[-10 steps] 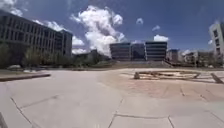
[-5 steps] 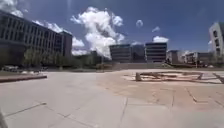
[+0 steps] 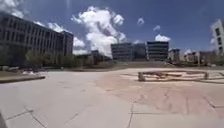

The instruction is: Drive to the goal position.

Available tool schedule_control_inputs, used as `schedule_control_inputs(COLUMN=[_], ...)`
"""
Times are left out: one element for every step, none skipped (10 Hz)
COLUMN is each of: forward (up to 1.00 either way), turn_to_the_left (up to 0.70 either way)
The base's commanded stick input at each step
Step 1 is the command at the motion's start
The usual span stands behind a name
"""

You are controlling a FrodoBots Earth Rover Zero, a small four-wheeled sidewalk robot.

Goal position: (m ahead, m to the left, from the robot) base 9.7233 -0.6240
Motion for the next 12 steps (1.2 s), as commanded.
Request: schedule_control_inputs(forward=[0.7, 0.7, 0.7, 0.7, 0.7, 0.7, 0.7, 0.7, 0.7, 0.7, 0.7, 0.7], turn_to_the_left=[0.02, 0.0, 0.01, 0.02, 0.03, 0.03, 0.0, 0.01, 0.03, 0.06, 0.03, 0.03])
